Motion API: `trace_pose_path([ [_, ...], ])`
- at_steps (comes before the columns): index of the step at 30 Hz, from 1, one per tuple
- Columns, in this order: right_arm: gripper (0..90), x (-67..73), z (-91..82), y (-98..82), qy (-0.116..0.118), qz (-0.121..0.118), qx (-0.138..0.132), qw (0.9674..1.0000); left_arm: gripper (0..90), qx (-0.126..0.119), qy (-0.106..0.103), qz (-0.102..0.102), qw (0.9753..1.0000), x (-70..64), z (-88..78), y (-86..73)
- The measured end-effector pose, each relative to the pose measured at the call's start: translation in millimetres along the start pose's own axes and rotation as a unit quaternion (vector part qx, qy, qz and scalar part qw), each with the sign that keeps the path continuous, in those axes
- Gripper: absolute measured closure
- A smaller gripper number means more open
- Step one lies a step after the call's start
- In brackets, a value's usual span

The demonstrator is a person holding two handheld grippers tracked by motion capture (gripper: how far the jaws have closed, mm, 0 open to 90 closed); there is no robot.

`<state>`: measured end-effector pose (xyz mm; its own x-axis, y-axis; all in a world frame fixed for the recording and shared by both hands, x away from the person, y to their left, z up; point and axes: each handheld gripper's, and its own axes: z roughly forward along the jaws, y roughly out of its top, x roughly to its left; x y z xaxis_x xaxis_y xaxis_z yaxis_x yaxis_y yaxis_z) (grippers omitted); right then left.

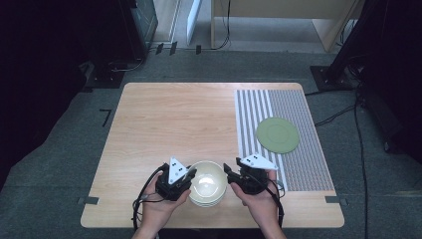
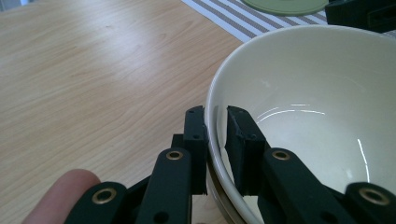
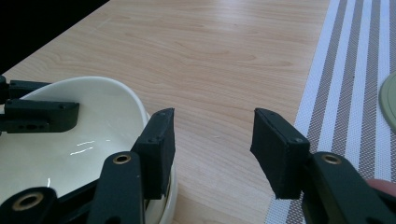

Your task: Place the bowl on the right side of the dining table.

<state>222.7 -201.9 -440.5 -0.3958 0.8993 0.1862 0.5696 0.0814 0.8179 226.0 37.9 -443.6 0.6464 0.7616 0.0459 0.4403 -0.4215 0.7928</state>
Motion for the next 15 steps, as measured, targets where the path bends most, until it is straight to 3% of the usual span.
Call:
trace_pose_path([
  [3, 55.7, -0.8, -1.0, -0.6, -0.005, -0.004, 0.001, 1.0, 80.6, -0.005, 0.002, 0.002, 1.0, -0.3, 0.7, 0.5],
  [4, 61.4, -4.2, -3.1, -1.1, 0.006, -0.001, -0.006, 1.0, 81.0, -0.007, 0.0, 0.003, 1.0, 0.4, 0.6, 0.9],
  [5, 61.4, -4.2, -3.1, -1.1, 0.006, -0.001, -0.006, 1.0, 81.0, -0.009, -0.002, 0.002, 1.0, 0.6, 1.0, 1.3],
  [6, 64.5, -7.1, -4.4, -1.8, 0.025, 0.005, -0.006, 0.9997, 81.4, -0.008, -0.005, 0.004, 0.9999, 1.3, 1.7, 2.4],
  [15, 64.1, -3.7, -5.2, -4.5, 0.043, -0.002, 0.004, 0.9991, 82.1, -0.018, 0.005, 0.045, 0.9988, -1.1, -0.2, 8.0],
])
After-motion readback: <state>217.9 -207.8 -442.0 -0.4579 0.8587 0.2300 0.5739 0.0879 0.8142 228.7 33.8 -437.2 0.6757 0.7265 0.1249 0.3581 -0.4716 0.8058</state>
